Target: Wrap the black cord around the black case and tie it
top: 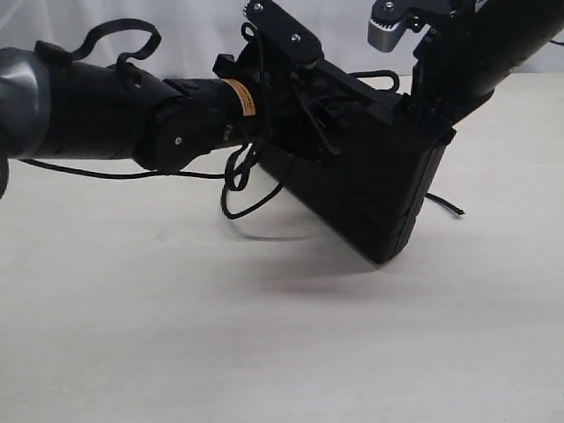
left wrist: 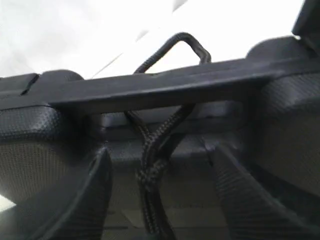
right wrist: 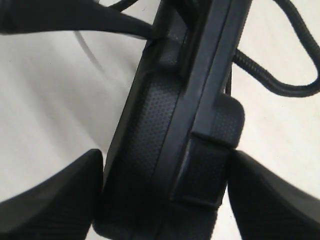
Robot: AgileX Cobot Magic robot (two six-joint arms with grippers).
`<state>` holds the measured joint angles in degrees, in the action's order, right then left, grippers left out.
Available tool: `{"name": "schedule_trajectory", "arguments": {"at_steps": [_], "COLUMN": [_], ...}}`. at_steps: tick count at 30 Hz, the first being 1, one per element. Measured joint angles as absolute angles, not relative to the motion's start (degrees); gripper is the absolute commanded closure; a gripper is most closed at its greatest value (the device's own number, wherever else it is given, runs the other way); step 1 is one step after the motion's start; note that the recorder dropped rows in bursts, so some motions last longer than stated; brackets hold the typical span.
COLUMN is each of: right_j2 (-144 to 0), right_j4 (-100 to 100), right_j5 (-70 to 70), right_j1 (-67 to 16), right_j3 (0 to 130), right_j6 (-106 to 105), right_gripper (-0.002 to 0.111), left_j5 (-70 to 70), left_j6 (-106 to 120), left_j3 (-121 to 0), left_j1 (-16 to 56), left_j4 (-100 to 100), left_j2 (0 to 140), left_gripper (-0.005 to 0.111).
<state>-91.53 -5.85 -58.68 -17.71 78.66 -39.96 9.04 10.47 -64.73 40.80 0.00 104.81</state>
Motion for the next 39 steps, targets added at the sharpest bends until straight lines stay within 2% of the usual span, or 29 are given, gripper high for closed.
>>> {"name": "schedule_trajectory", "arguments": {"at_steps": [5,8,10,12,19,30,39], "right_j2": [-91.5,-91.5,-91.5,-91.5,-91.5,-91.5,-91.5], "right_j4": [-5.9,-5.9,-5.9,-5.9,-6.0,-6.0,-6.0], "right_j5": [-58.7,-58.7,-58.7,-58.8,-58.8,-58.8,-58.8], "right_j1": [-17.7,-17.7,-17.7,-17.8,-17.8,-17.8,-17.8], "right_j3": [78.7,78.7,78.7,78.7,78.7,78.7,78.7], "right_j6": [-40.0,-40.0,-40.1,-40.1,-40.1,-40.1,-40.1], "right_gripper": [0.043,0.043,0.043,0.043,0.043,0.043,0.043], "left_j5": [6.0,-4.4,-13.2,-16.2,-15.9,-15.4,-6.4], "left_j6": [10.6,10.8,12.3,13.2,15.4,17.8,18.3], "left_j3": [-64.7,-64.7,-64.7,-64.7,-64.7,-64.7,-64.7], "left_j1": [40.3,37.9,37.2,37.3,39.1,39.4,39.4], "left_j4": [0.3,3.2,6.0,6.3,6.8,6.8,5.5], "left_j2": [99.4,94.3,94.5,96.2,102.3,104.5,110.9], "left_gripper": [0.054,0.054,0.054,0.054,0.054,0.054,0.056]}}
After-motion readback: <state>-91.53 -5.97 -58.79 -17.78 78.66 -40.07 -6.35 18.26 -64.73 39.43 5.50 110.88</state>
